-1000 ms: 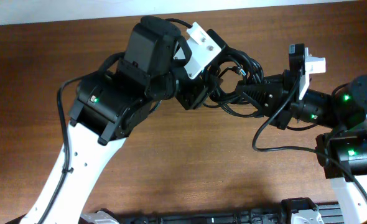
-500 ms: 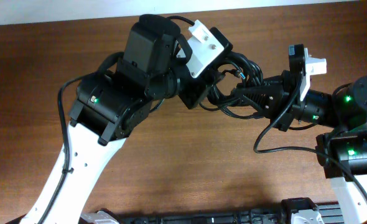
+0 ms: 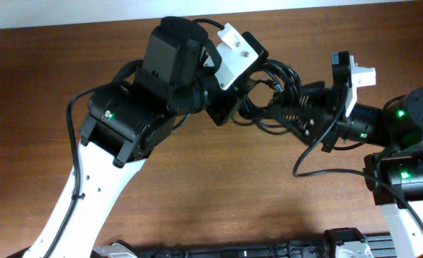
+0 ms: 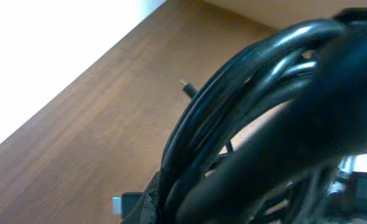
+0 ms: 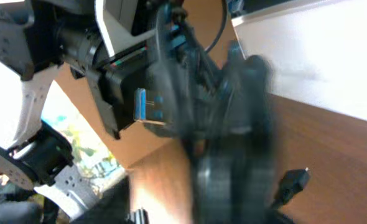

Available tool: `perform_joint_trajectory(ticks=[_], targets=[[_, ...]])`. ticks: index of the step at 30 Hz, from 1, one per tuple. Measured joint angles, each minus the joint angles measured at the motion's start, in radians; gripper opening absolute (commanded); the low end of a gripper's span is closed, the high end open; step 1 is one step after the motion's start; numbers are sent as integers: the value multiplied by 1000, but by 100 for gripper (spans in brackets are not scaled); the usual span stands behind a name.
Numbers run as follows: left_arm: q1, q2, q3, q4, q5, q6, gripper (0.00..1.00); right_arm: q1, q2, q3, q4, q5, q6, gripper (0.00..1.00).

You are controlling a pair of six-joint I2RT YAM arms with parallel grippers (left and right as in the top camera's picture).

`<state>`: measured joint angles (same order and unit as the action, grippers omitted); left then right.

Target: Untangle cables

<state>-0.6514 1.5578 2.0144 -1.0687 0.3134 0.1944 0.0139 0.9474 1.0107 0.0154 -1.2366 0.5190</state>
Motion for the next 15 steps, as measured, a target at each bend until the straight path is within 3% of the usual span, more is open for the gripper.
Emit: perform_joint_trajectory(ticks=[3, 10, 15], targets=[[0, 0, 0, -4, -69, 6, 0, 0, 0, 0, -34, -3, -2, 81], [2, 0, 0, -4, -253, -20, 0, 0, 0, 0, -83, -3, 2, 86], [3, 0, 0, 8, -381, -194, 0, 0, 0, 0, -112, -3, 1, 89]])
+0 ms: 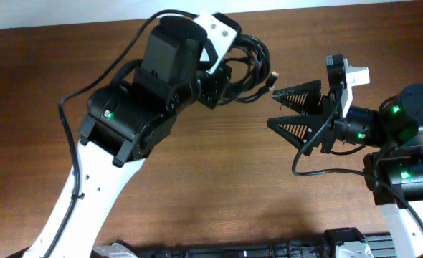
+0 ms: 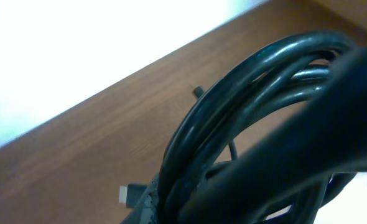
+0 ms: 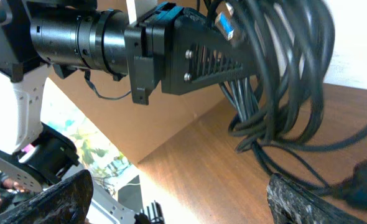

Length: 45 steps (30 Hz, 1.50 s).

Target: Untangle cables

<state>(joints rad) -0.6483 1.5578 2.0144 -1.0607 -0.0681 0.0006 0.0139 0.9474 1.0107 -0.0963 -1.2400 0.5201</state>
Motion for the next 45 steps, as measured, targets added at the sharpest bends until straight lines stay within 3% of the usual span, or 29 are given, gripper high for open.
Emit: perform_joint_trajectory(ticks=[13, 36, 45], targets=[[-17, 0, 0, 60, -26, -361, 0, 0, 0, 0, -1, -30, 0, 88], [-150, 22, 0, 126, -8, -406, 0, 0, 0, 0, -5, -42, 0, 88], [-152, 22, 0, 130, -96, -424, 0, 0, 0, 0, -5, -42, 0, 88]])
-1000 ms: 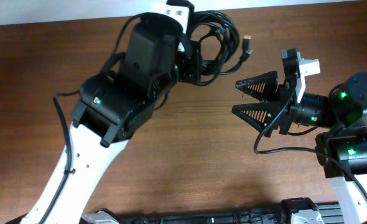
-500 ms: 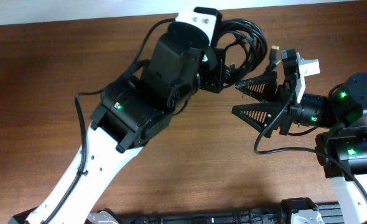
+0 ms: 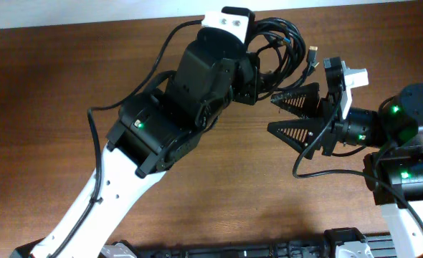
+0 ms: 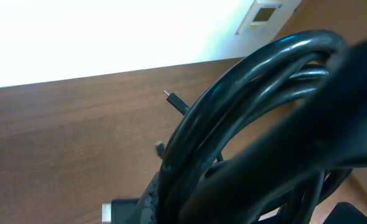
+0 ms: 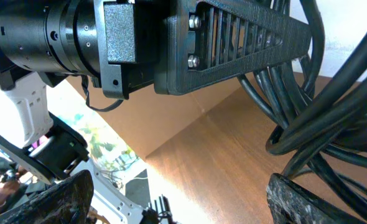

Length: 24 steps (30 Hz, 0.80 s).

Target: Untangle cables

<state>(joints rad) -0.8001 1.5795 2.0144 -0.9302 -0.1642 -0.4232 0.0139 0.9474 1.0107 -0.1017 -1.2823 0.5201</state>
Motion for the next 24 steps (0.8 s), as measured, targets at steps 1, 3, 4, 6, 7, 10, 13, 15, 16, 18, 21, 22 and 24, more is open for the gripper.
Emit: perform_joint_trajectory(ticks=[1, 3, 4, 6, 7, 10, 13, 15, 16, 18, 21, 22, 24], targets=[[0, 0, 0, 0, 0, -6, 0, 0, 0, 0, 0, 0, 0, 88], [0, 1, 0, 0, 11, -16, 0, 0, 0, 0, 0, 0, -1, 88], [0, 3, 0, 0, 27, -16, 0, 0, 0, 0, 0, 0, 0, 88], [0, 5, 0, 1, 56, -20, 0, 0, 0, 0, 0, 0, 0, 88], [0, 5, 0, 1, 71, -20, 0, 0, 0, 0, 0, 0, 0, 88], [0, 9, 0, 5, 116, -23, 0, 0, 0, 0, -1, 0, 0, 88], [1, 10, 0, 7, 135, -24, 0, 0, 3, 0, -2, -3, 0, 88], [2, 12, 0, 7, 143, -23, 0, 0, 12, 0, -2, -3, 0, 88], [3, 14, 0, 7, 143, -24, 0, 0, 18, 0, -2, -4, 0, 88], [3, 16, 0, 6, 143, -23, 0, 0, 27, 0, -2, -6, 0, 88], [4, 17, 0, 4, 143, -23, 0, 0, 34, 0, -3, -7, 0, 88], [4, 17, 0, 4, 143, -24, 0, 0, 34, 0, -3, -6, 0, 88], [4, 17, 0, 0, 147, -24, 0, 0, 34, 0, -3, -7, 0, 88]])
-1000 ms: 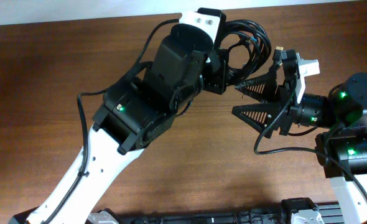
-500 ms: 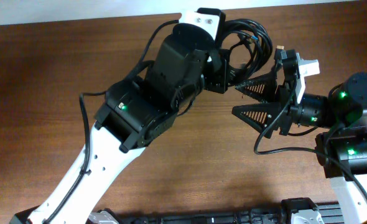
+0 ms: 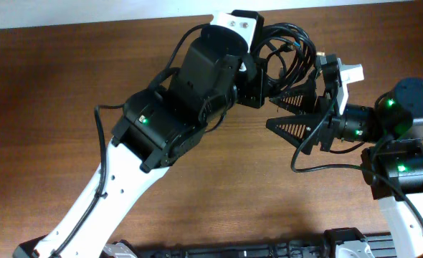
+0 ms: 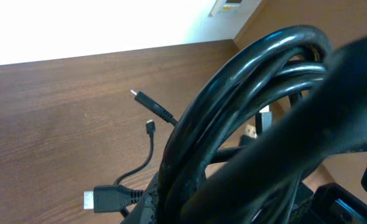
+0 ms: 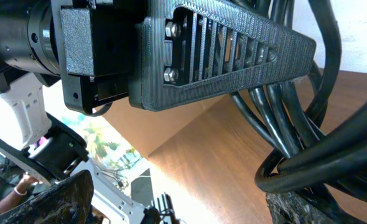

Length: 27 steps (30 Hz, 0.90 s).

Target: Untangle cables

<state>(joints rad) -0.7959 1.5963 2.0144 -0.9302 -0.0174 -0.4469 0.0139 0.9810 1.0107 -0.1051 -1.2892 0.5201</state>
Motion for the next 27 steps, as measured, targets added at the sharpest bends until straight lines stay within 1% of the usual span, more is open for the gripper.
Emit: perform_joint_trajectory(ticks=[6, 18, 20, 23, 27], targets=[[7, 0, 0, -10, 53, 0, 0, 0, 0, 0, 3, -3, -8, 88], [7, 0, 0, -27, 58, -3, 0, 0, 0, 0, 16, -8, -8, 88], [7, 0, 0, -34, 43, -3, 0, 0, 1, 0, 43, -10, -10, 88], [4, 0, 0, -46, 40, -4, 0, 0, 4, 0, 132, -20, -19, 88], [2, 0, 0, -46, 43, -4, 0, 0, 5, 0, 167, -24, -23, 88]])
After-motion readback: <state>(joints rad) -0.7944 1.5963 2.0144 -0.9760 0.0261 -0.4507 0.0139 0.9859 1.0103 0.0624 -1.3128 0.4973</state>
